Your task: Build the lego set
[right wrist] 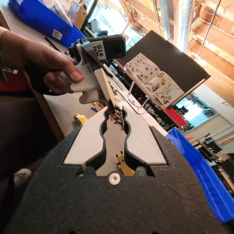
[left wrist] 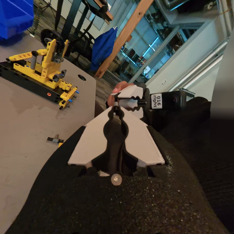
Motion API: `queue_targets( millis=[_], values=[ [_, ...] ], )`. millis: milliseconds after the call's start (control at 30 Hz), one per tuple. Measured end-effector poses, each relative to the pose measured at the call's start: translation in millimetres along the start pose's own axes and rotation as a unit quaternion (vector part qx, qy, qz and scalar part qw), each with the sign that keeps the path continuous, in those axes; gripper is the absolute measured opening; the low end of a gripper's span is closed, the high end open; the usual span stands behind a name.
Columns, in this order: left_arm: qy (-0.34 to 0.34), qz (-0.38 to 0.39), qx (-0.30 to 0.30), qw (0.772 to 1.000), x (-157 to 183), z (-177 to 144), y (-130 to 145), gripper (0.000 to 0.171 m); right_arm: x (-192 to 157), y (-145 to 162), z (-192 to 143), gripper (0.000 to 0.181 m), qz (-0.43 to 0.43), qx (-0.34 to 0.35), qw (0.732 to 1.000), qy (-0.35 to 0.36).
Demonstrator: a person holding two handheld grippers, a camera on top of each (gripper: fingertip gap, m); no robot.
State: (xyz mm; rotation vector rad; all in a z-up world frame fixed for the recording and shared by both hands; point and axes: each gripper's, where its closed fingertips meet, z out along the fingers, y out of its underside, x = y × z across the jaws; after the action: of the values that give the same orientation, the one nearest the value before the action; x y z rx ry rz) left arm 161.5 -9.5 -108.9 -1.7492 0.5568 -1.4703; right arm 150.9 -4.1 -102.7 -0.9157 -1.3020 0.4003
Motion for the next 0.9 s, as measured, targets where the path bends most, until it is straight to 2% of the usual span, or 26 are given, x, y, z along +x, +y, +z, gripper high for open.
queue_targets(
  millis=[133,200,233,300,367,467,533,600,633,700,900],
  values=[
    [-0.001,0.047,0.001,0.999,6.3,-1.7,-2.1,0.006,-1.0,-8.9,-2.9,0.024,0.058,0.028,0.997,-0.03],
    [0.016,0.077,0.008,0.997,16.1,-3.3,-4.4,0.006,-6.9,-19.7,-7.5,0.037,0.147,0.062,0.983,-0.092],
    [0.02,0.091,0.007,0.996,20.0,-4.2,-4.6,0.006,-8.0,-26.5,-11.0,0.04,0.215,0.08,0.965,-0.13],
    [0.005,0.13,-0.004,0.992,22.4,-5.5,-3.0,0.006,-2.5,-38.8,-18.0,0.041,0.35,0.111,0.91,-0.193],
    [0.003,0.167,-0.016,0.986,28.9,-6.3,-0.7,0.006,3.8,-37.4,-19.1,0.04,0.438,0.108,0.863,-0.225],
    [-0.007,0.205,-0.027,0.978,34.2,-5.8,1.5,0.006,-3.9,-27.5,-17.8,0.032,0.485,0.079,0.829,-0.267],
    [-0.02,0.214,-0.043,0.976,31.9,-4.3,5.4,0.006,-6.2,-29.0,-19.4,0.018,0.512,0.089,0.804,-0.289],
    [-0.022,0.222,-0.056,0.973,31.6,-2.5,9.8,0.006,-6.5,-33.9,-22.5,0.014,0.535,0.104,0.779,-0.31],
    [-0.02,0.224,-0.058,0.973,32.9,-1.6,10.9,0.006,-7.4,-33.4,-22.8,0.01,0.537,0.103,0.777,-0.313],
    [-0.02,0.228,-0.057,0.972,34.2,0.0,11.2,0.006,-8.3,-30.0,-22.4,0.005,0.522,0.094,0.79,-0.307],
    [-0.014,0.233,-0.058,0.971,36.0,2.1,13.0,0.006,-10.4,-27.8,-24.5,0.012,0.49,0.076,0.814,-0.302]
  ],
)
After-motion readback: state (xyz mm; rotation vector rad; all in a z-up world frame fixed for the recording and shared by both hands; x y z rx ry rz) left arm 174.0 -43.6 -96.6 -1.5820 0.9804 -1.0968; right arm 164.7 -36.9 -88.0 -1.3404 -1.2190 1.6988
